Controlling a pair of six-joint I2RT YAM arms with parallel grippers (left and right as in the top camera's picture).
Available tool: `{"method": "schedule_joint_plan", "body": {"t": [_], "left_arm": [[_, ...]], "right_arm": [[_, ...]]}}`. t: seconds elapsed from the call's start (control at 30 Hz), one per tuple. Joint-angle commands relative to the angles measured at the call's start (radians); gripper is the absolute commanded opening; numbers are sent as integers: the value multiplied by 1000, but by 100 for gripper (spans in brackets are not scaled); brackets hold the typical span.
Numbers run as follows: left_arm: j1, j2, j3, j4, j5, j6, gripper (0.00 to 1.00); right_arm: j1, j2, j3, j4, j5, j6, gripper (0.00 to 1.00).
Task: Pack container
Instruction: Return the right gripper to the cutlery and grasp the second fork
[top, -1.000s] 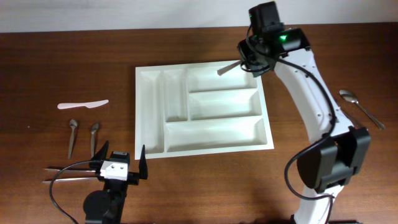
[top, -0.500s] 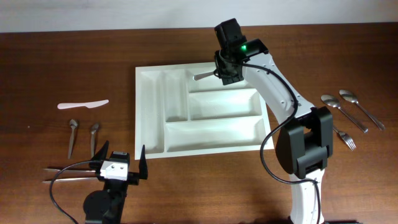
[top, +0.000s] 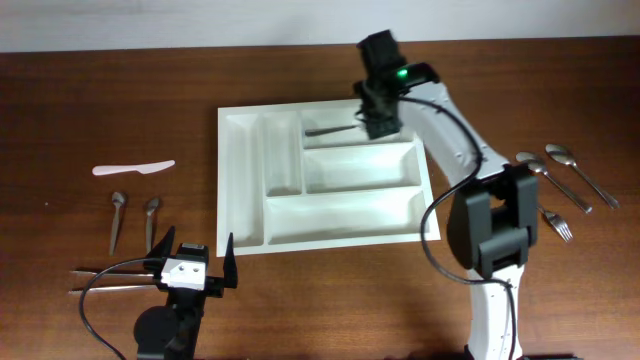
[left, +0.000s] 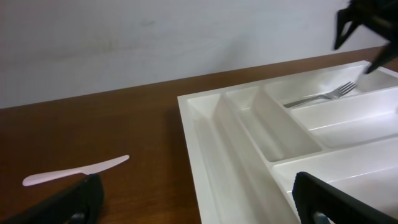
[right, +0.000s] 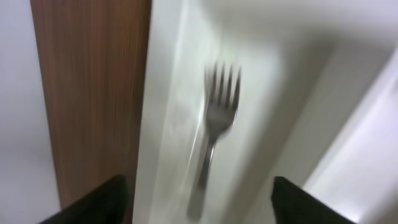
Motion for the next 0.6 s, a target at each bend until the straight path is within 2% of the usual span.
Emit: {"method": "schedule_joint_plan", "body": {"t": [0.0, 0.07, 0.1, 0.17, 0.23, 0.27, 0.33, 0.43, 0.57], "left_arm": [[6, -5, -8, 2, 11, 16, 99], [6, -5, -8, 2, 11, 16, 99], [6, -5, -8, 2, 11, 16, 99], [6, -5, -8, 2, 11, 16, 99], [6, -5, -8, 2, 11, 16, 99], [6, -5, -8, 2, 11, 16, 99], [6, -5, -8, 2, 11, 16, 99], [6, -5, -8, 2, 11, 16, 99], [6, -5, -8, 2, 11, 16, 99]], "right_arm": [[-155, -88, 9, -15, 9, -237, 82], [-240, -134, 14, -14, -19, -455, 95], [-307, -171, 21, -11, -64, -673, 99], [-402, -223, 25, -13, -157, -978, 99], [-521, -290, 25, -97, -294, -1381, 99], [-549, -304, 25, -142, -300, -1472, 99], [-658, -338, 25, -334, -241, -1711, 99], [-756, -321, 16, -500, -189, -1894, 99], [-794, -286, -13, -565, -76, -2033, 99]]}}
